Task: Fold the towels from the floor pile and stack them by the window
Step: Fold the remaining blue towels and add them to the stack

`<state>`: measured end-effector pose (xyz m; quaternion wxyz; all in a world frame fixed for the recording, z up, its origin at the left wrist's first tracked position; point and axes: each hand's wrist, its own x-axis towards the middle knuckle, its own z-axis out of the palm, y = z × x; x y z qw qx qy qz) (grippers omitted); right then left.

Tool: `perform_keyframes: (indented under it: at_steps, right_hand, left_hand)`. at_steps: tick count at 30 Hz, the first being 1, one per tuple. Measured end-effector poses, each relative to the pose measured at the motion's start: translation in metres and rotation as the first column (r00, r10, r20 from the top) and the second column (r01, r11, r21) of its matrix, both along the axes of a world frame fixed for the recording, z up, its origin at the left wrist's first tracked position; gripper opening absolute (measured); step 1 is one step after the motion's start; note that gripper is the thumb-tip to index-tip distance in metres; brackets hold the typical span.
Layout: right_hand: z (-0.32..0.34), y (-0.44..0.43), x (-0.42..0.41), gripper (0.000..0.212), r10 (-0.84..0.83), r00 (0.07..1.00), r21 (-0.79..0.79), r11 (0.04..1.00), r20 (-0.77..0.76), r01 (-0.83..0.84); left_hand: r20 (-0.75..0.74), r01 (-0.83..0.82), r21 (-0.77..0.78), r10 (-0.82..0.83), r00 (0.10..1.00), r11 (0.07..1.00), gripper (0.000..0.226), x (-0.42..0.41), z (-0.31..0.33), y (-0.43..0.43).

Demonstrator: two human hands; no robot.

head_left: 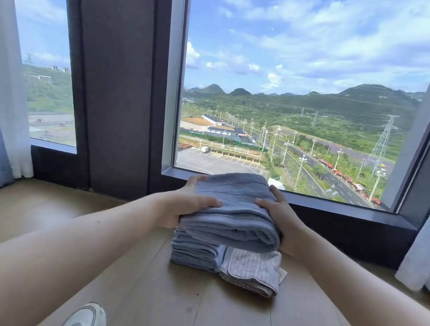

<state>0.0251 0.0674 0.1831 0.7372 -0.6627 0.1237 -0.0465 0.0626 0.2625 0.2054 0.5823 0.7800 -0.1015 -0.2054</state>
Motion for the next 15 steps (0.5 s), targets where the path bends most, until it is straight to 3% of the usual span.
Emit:
perform_keyframes:
  at_steps: [3, 11, 15]
  right_hand:
    - [0.008, 0.004, -0.01, 0.06, 0.055, 0.998, -0.042, 0.998, -0.007, -0.055]
    - [0.055, 0.025, -0.038, 0.037, 0.108, 0.992, -0.141, 0.985, 0.06, -0.099]
    - [0.074, 0.033, -0.063, 0.042, 0.1, 0.992, -0.167, 0.982, 0.077, -0.086]
  left_hand:
    - [0.061, -0.03, -0.029, 0.031, 0.998, 0.999, 0.061, -0.007, -0.001, 0.004]
    - [0.129, -0.067, -0.12, 0.083, 0.988, 0.99, 0.067, -0.035, 0.03, 0.031]
    - [0.179, -0.073, -0.125, 0.095, 0.979, 0.99, 0.07, -0.056, 0.051, 0.041]
